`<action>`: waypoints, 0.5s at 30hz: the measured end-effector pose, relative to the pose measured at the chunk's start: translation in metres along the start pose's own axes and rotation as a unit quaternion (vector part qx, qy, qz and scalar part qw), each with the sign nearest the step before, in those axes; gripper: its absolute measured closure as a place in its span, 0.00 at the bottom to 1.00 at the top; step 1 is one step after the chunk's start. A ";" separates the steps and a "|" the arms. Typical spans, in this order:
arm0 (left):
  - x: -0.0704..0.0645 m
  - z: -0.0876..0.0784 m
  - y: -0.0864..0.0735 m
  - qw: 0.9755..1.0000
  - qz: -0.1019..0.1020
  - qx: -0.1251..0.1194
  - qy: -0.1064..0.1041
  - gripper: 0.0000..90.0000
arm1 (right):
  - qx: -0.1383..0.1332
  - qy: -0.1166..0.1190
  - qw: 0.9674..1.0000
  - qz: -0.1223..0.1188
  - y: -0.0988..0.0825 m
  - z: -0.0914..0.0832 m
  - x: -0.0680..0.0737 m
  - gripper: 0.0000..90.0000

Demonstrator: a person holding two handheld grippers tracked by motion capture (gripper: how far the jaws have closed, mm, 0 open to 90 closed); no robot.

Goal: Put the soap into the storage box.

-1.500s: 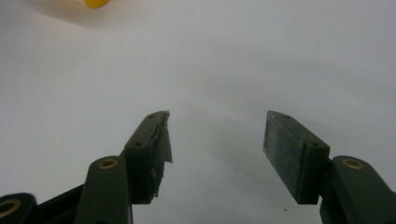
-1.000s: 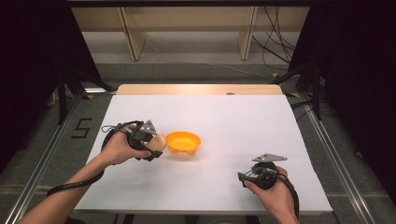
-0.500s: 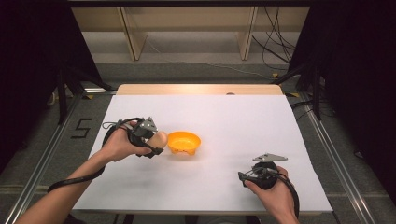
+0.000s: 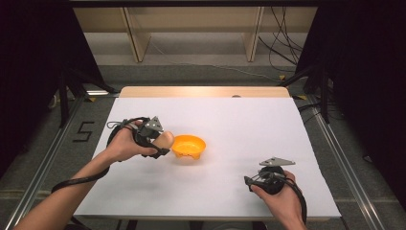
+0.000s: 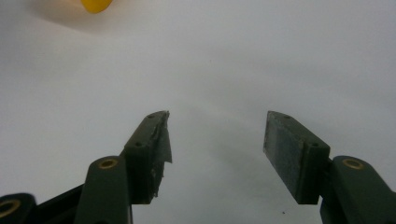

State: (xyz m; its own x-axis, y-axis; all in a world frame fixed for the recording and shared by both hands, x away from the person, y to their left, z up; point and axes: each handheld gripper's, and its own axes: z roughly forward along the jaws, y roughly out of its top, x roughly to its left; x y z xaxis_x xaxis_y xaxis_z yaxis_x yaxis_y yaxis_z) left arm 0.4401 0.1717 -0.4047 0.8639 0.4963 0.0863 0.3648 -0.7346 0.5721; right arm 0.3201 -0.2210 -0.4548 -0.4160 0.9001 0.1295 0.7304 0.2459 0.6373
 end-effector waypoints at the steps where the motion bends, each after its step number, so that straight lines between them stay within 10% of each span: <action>1: 0.001 0.000 0.001 1.000 0.002 0.002 -0.002 0.36 | 0.000 0.000 1.000 0.000 0.000 0.000 0.000 0.46; 15: 0.004 0.001 0.007 1.000 0.017 0.005 -0.002 0.36 | -0.002 -0.008 1.000 0.005 0.001 -0.002 0.000 0.46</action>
State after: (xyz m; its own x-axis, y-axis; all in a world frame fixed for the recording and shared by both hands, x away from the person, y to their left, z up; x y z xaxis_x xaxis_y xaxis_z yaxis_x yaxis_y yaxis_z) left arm 0.4460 0.1683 -0.4013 0.8770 0.4695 0.1025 0.3387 -0.7551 0.5613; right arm 0.3194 -0.2216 -0.4526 -0.3989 0.9086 0.1238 0.7328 0.2347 0.6388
